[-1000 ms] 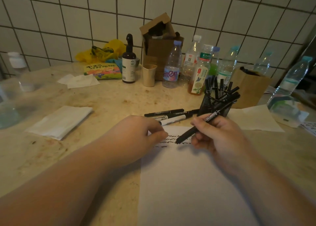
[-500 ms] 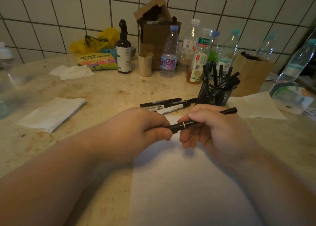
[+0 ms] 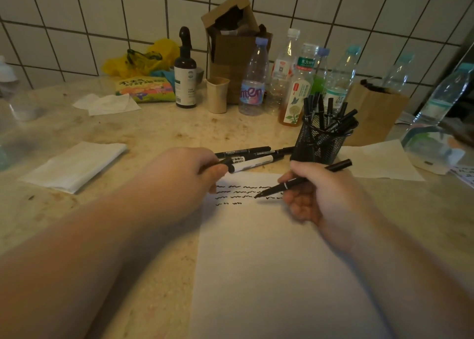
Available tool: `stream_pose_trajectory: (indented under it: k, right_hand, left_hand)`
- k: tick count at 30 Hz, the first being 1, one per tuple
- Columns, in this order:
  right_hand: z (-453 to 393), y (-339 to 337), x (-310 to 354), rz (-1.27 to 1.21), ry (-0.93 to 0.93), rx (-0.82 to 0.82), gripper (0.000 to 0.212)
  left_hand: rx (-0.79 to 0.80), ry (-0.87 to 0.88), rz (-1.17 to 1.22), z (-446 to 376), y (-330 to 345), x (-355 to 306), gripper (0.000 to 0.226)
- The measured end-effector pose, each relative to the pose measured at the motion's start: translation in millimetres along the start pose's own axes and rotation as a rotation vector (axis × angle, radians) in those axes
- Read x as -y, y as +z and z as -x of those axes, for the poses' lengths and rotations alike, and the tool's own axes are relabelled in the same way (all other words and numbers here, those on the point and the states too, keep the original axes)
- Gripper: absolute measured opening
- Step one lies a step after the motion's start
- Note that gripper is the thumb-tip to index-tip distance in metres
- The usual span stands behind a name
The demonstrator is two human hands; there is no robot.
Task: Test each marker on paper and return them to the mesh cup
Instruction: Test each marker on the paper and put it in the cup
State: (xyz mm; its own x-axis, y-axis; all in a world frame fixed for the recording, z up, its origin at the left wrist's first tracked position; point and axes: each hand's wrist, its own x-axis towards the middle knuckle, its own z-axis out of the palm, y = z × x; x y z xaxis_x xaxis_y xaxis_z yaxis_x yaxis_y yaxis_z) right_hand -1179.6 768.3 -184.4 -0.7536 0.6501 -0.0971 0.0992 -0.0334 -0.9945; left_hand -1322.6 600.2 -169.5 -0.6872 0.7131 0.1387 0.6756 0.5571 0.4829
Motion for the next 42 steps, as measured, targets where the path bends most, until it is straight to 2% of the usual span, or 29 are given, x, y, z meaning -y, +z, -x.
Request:
stream_pose_trajectory:
  k: [5, 9, 14, 33, 37, 42]
  right_hand:
    - [1.0, 3.2, -1.8, 0.110, -0.078, 0.006, 0.017]
    - [2.7, 8.1, -3.2, 0.172, -0.100, 0.069, 0.018]
    - [3.2, 9.3, -4.0, 0.176, -0.116, 0.073, 0.019]
    - [-2.7, 3.6, -4.5, 0.202, -0.076, -0.029, 0.016]
    - [-2.0, 1.4, -3.1, 0.112, -0.051, -0.043, 0.016]
    - [-0.7, 1.0, 2.8, -0.139, -0.082, -0.004, 0.015]
  left_hand:
    - [0.032, 0.002, -0.027, -0.9, 8.0, 6.8, 0.027]
    - [0.042, -0.010, -0.036, -2.2, 8.6, 5.6, 0.027]
    - [0.035, -0.001, -0.041, -2.3, 7.9, 6.3, 0.027]
    - [0.046, 0.008, -0.044, -4.0, 9.3, 8.0, 0.029]
    - [0.054, 0.039, -0.037, -1.7, 8.9, 7.4, 0.023]
    - [0.064, 0.071, 0.018, -0.5, 9.2, 9.3, 0.024]
